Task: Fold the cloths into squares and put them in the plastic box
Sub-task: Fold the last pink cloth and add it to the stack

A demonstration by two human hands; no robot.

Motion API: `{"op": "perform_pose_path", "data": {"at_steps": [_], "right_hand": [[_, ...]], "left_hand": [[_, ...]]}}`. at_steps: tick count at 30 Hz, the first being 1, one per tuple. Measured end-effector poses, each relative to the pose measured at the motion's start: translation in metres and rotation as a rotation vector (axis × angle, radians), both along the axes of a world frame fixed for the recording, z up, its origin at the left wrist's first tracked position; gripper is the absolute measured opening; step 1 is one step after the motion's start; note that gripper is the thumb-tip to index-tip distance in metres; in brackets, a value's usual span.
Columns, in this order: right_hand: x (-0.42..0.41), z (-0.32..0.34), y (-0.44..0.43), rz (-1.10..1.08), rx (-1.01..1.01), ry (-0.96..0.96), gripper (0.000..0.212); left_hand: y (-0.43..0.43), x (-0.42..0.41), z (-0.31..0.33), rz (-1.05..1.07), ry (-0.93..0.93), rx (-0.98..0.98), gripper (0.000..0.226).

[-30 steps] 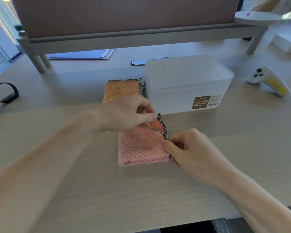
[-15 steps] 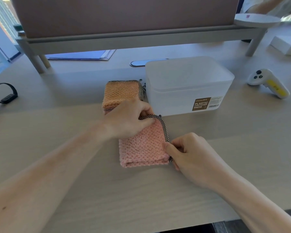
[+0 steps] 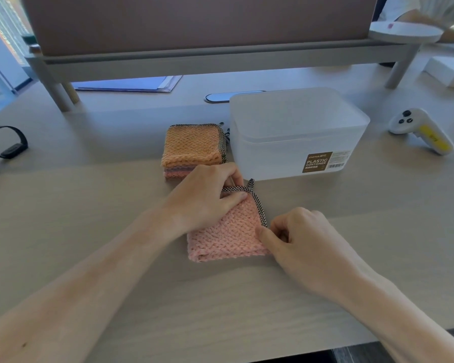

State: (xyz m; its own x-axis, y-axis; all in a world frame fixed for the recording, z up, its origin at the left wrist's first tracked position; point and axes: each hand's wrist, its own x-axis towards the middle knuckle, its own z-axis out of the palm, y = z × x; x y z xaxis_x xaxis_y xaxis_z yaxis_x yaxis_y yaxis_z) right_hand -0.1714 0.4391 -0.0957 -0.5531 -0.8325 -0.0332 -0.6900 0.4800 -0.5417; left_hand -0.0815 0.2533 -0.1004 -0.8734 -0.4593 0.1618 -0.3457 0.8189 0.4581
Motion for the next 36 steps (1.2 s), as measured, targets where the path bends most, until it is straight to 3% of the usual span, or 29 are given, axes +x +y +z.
{"op": "perform_pose_path", "data": {"at_steps": [3, 5, 7, 9, 11, 14, 17, 21, 23, 26, 28, 31, 36], "right_hand": [[0.003, 0.004, 0.003, -0.024, 0.075, 0.15, 0.047], [0.005, 0.011, 0.002, -0.038, -0.027, 0.3, 0.037], [0.008, 0.015, -0.004, 0.041, -0.225, 0.378, 0.026], [0.011, 0.008, -0.013, 0.196, -0.193, 0.348, 0.044], [0.011, -0.006, -0.018, 0.31, -0.046, 0.3, 0.068], [-0.001, -0.019, -0.015, 0.313, 0.133, 0.279, 0.082], [-0.008, -0.021, -0.012, 0.296, 0.2, 0.349, 0.083], [-0.006, -0.021, -0.014, 0.257, 0.22, 0.337, 0.079], [-0.004, -0.02, -0.014, 0.218, 0.155, 0.267, 0.081], [-0.002, -0.012, -0.013, 0.123, -0.125, 0.136, 0.07], [0.002, -0.009, -0.013, 0.195, -0.198, 0.23, 0.06], [0.009, -0.016, -0.015, 0.36, -0.046, 0.352, 0.061], [0.009, -0.026, -0.015, 0.365, 0.081, 0.351, 0.068]], "left_hand": [[0.008, 0.009, 0.004, -0.009, 0.078, -0.203, 0.027], [0.017, 0.022, 0.007, -0.05, 0.108, -0.274, 0.038], [0.029, 0.035, 0.001, -0.111, 0.009, -0.27, 0.057], [0.038, 0.04, -0.011, -0.168, -0.172, -0.271, 0.067], [0.041, 0.039, -0.02, -0.192, -0.265, -0.243, 0.068], [0.036, 0.041, -0.013, -0.182, -0.214, -0.067, 0.064], [0.018, 0.056, 0.001, 0.102, -0.009, 0.149, 0.063], [0.002, 0.073, 0.01, 0.449, -0.182, 0.046, 0.059], [0.005, 0.071, 0.012, 0.467, -0.236, 0.075, 0.051], [0.014, 0.066, 0.018, 0.451, -0.227, 0.122, 0.041], [0.017, 0.062, 0.021, 0.45, -0.207, 0.136, 0.038], [0.021, 0.061, 0.024, 0.45, -0.158, 0.159, 0.044], [0.027, 0.063, 0.02, 0.364, -0.029, 0.285, 0.051]]}}
